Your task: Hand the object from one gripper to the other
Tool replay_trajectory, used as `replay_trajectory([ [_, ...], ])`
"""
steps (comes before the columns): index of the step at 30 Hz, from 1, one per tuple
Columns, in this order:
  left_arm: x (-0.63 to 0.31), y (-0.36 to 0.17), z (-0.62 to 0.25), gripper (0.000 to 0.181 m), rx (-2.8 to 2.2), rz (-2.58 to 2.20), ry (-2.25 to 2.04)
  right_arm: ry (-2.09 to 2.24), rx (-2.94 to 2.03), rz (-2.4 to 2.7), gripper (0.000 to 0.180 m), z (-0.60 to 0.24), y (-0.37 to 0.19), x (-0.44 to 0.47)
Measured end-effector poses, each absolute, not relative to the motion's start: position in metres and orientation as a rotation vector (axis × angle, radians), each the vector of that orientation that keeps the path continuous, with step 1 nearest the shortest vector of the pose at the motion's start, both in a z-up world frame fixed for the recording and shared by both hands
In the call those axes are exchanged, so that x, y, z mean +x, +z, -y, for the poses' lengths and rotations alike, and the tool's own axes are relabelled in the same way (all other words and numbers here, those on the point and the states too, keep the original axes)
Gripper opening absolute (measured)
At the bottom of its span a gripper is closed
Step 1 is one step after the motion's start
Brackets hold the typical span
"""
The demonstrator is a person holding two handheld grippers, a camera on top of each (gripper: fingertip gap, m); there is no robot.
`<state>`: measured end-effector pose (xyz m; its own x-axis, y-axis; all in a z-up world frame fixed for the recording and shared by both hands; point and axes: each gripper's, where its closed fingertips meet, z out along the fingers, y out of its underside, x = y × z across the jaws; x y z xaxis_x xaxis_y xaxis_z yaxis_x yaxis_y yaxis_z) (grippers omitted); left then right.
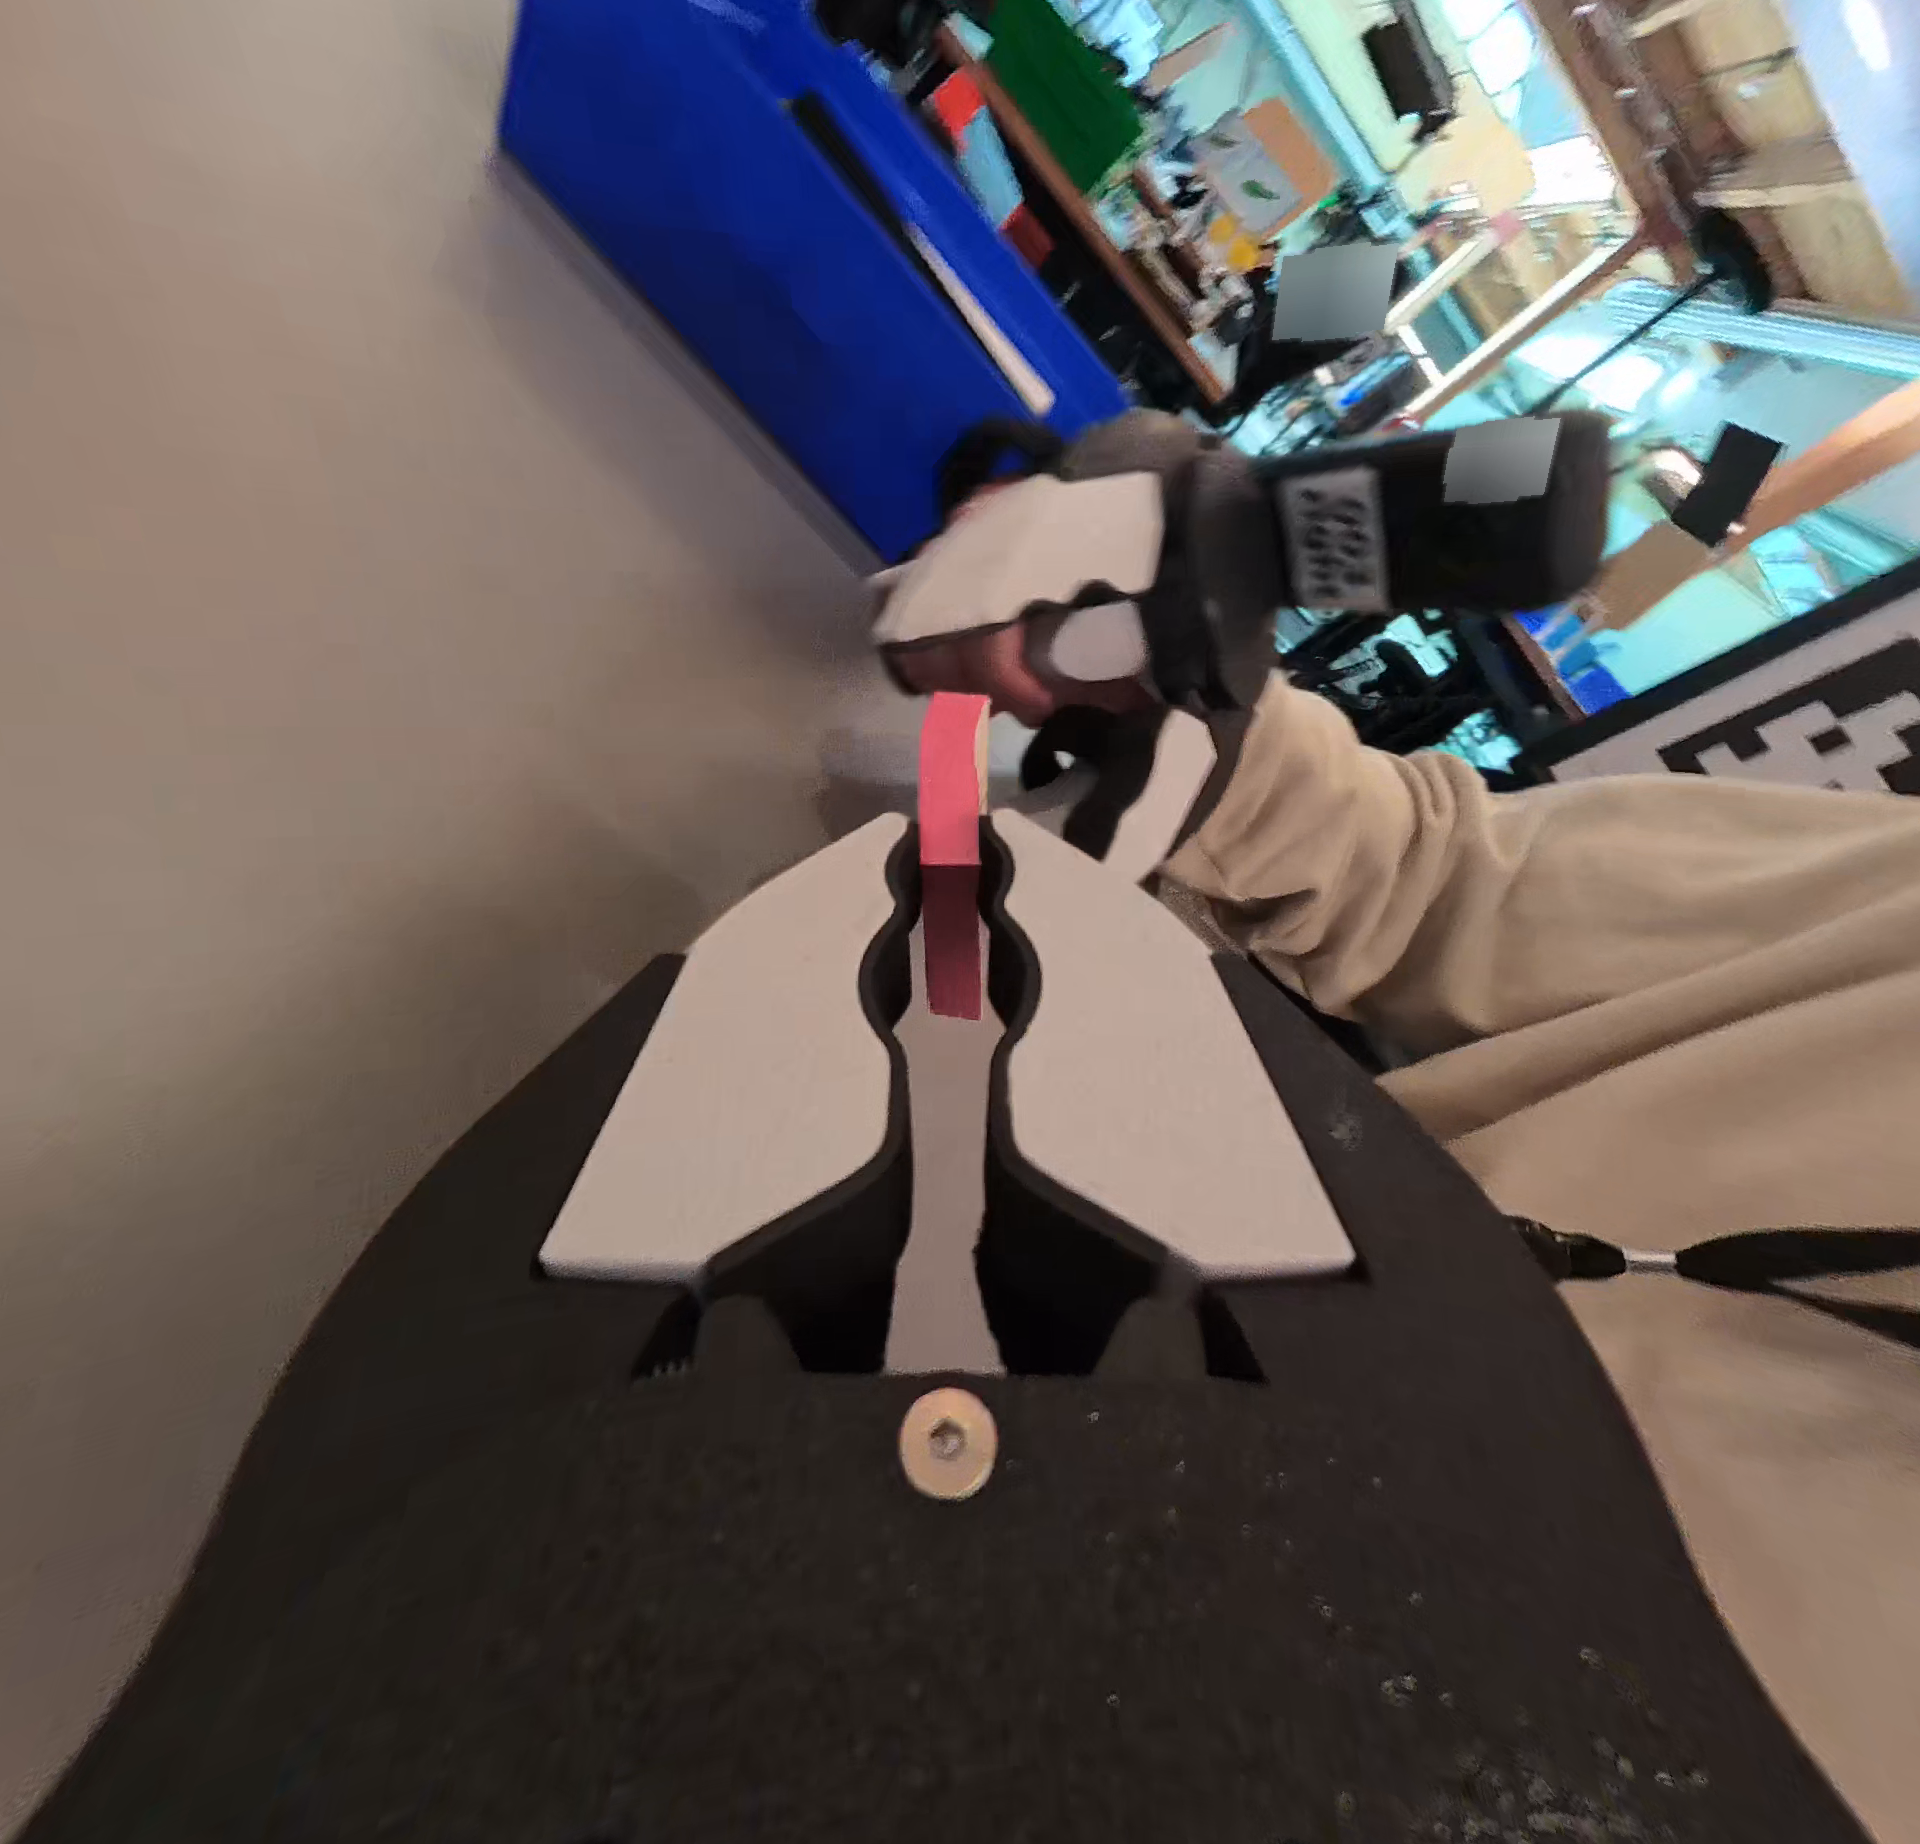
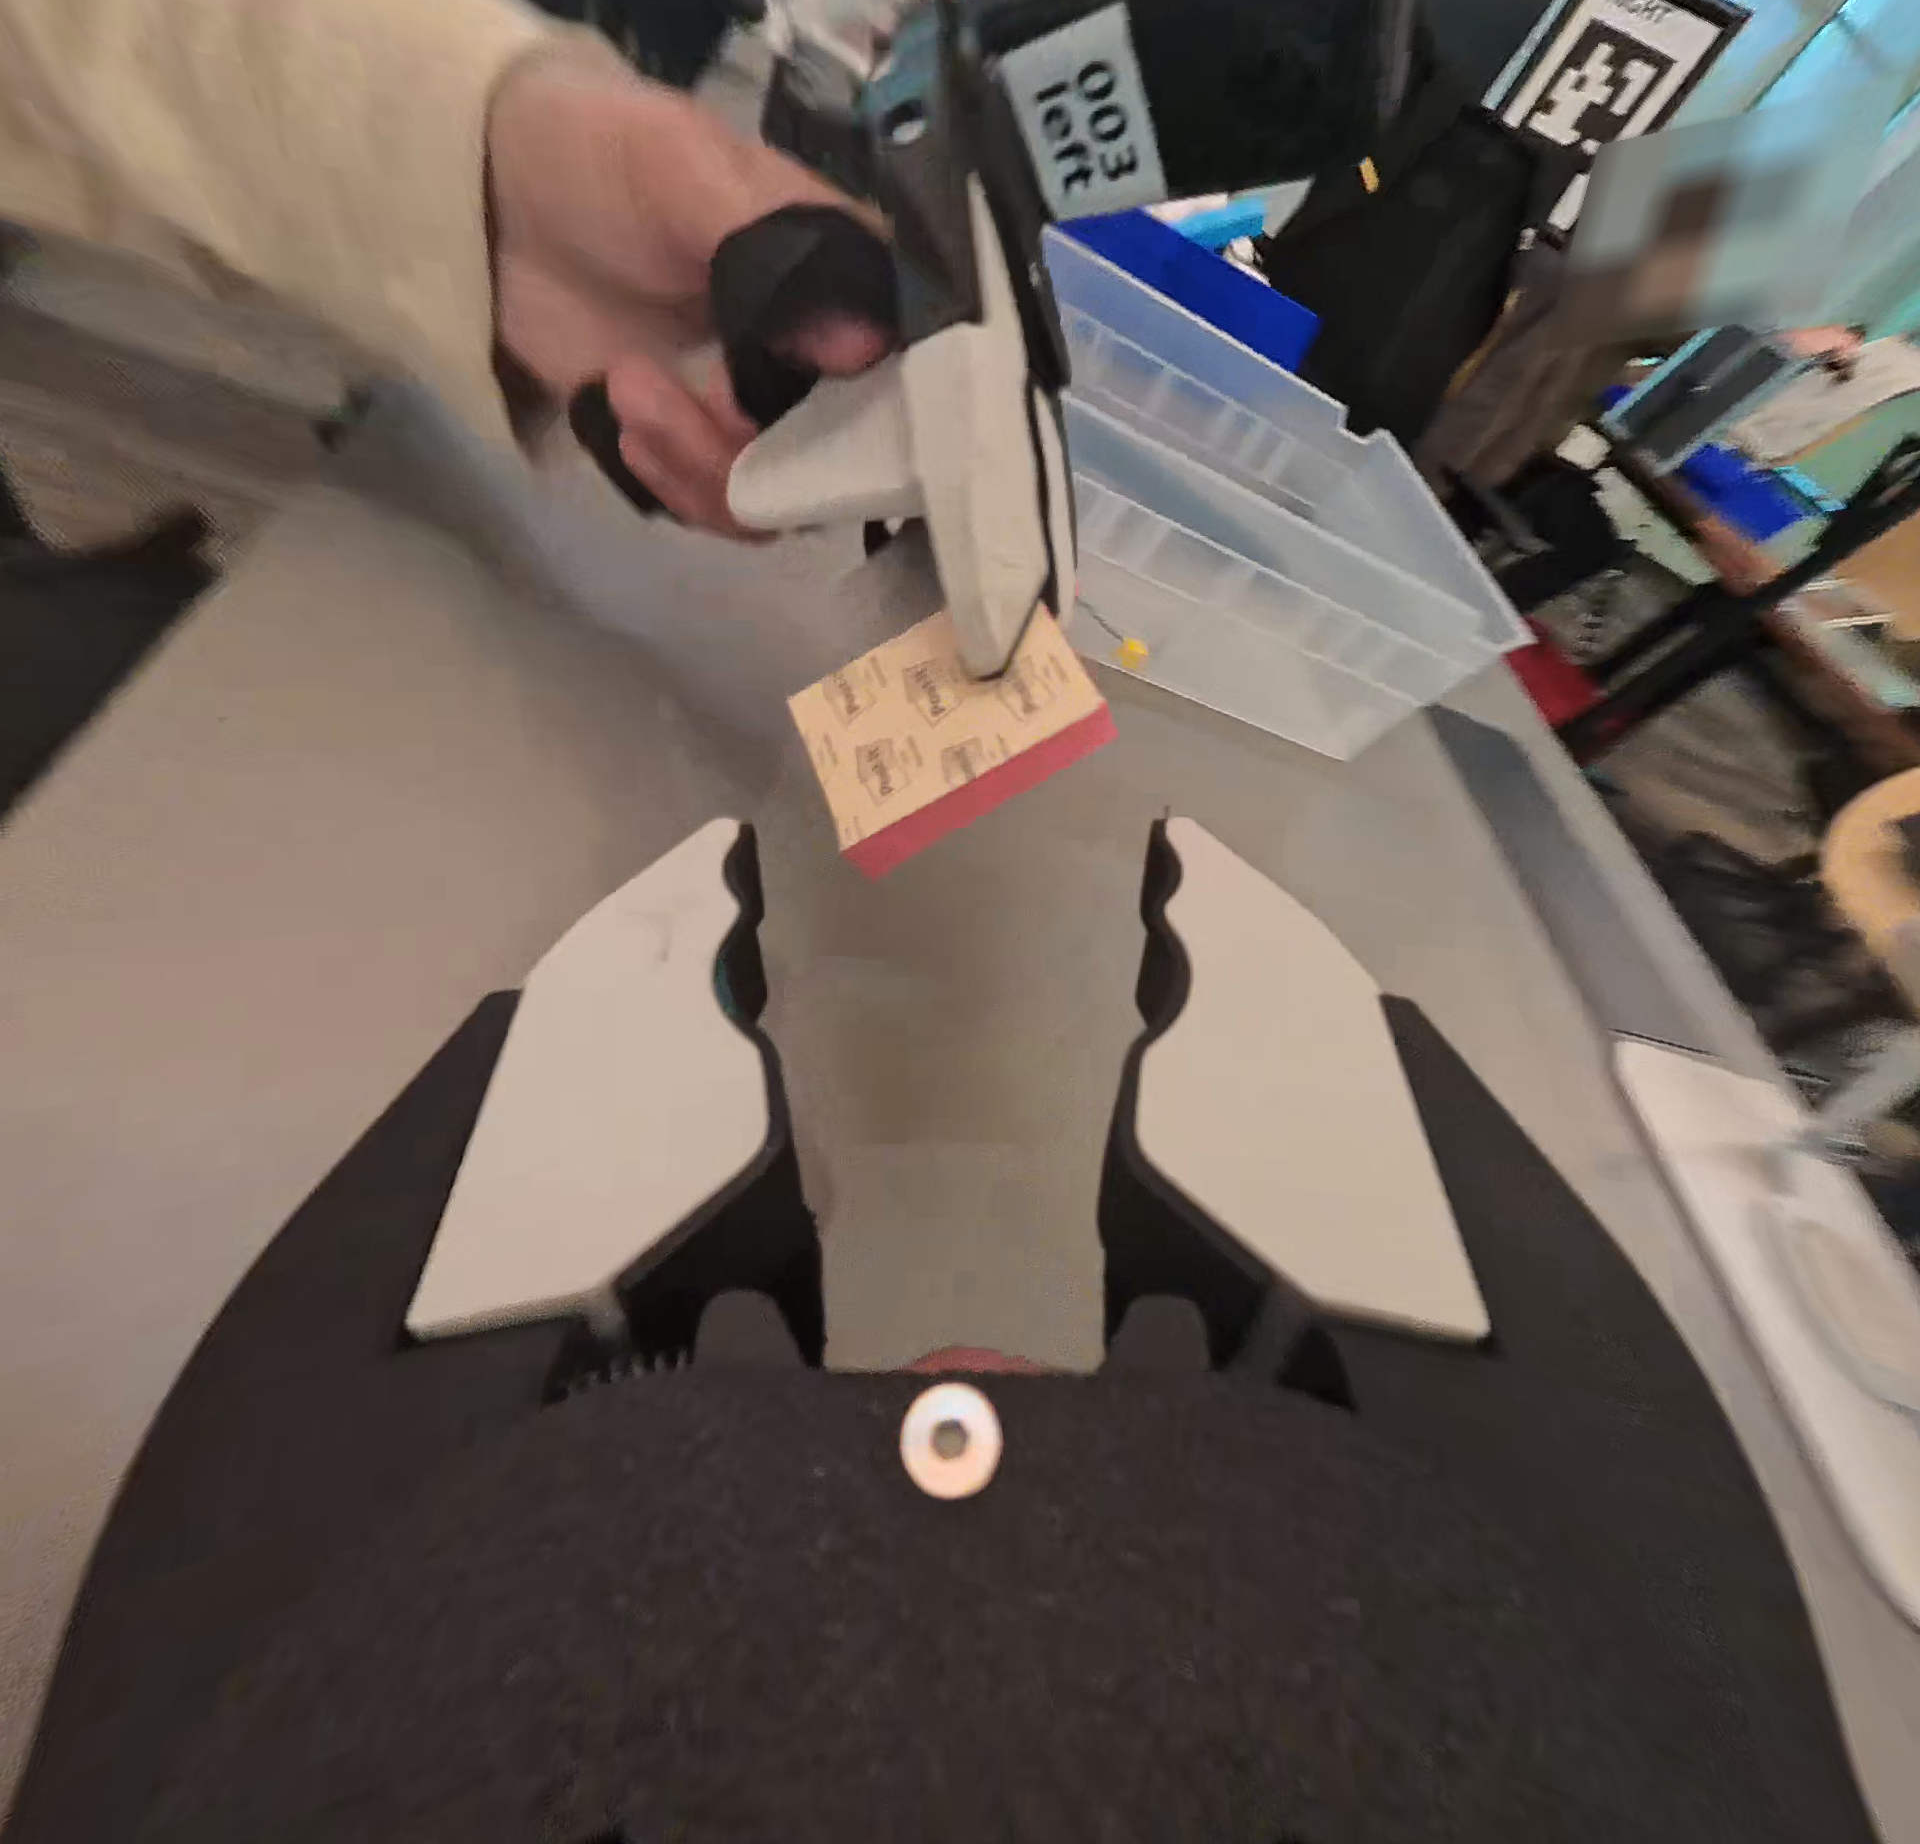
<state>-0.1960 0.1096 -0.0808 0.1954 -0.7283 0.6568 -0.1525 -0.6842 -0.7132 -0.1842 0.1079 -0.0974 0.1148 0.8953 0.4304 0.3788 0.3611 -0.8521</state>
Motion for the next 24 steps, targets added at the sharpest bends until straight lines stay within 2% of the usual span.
replay_trajectory([
  [6,-0.201,-0.092,-0.133,0.009,-2.221,-0.732,-1.37,0.1,-1.203,1.573,0.087,-0.127,-0.102,-0.185],
  [11,-0.189,-0.102,-0.129,0.009,-2.316,-0.811,-1.229,-0.087,-1.163,1.66,0.074,-0.125,-0.111,-0.19],
  [24,-0.175,-0.097,-0.127,0.009,-2.28,-0.877,-1.101,-0.157,-1.217,1.644,0.058,-0.136,-0.115,-0.183],
])
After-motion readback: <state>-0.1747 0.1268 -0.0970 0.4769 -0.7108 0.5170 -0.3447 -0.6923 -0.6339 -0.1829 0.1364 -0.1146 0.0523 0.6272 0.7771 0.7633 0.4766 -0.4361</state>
